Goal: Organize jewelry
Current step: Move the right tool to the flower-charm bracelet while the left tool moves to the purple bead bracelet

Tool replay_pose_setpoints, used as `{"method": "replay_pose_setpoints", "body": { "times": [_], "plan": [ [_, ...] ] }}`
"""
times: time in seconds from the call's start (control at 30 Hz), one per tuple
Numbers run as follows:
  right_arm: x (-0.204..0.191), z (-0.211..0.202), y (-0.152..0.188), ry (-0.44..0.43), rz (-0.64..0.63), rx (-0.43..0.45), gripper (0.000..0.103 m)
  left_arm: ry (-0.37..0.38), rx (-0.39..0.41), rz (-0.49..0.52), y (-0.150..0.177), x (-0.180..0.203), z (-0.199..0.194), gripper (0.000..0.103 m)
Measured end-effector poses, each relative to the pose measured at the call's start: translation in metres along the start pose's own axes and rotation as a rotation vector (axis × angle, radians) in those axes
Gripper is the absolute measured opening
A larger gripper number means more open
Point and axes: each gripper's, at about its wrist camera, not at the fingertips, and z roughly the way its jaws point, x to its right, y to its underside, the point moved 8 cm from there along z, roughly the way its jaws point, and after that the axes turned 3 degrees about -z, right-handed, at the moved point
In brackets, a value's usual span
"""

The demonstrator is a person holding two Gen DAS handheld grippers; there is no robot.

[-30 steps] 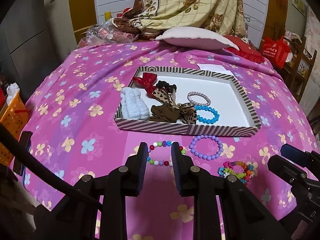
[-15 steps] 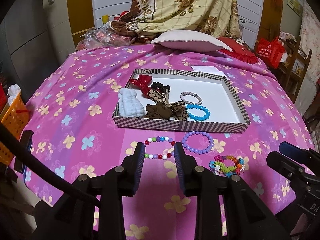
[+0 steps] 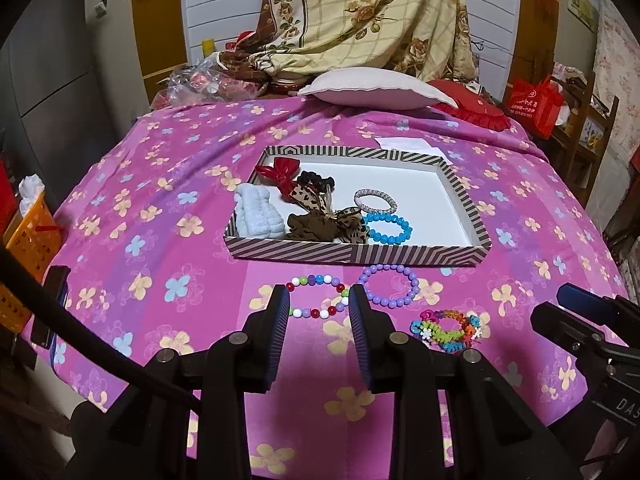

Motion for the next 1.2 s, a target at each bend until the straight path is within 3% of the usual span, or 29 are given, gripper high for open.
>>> {"method": "replay_pose_setpoints", "body": {
  "times": [0.73,1.2],
  "plan": [
    [0.016,0.006,0.005,0.013,0.015,-0.027,0.062,0.002,-0.036,0.006,0.007,0.000,0.015,0.046],
    [0.048,0.051,0.042,0.065,0.047,-0.151,0.062,0.049,-0.187,-0.093,0.030,-0.018,0.056,0.046]
  ]
}}
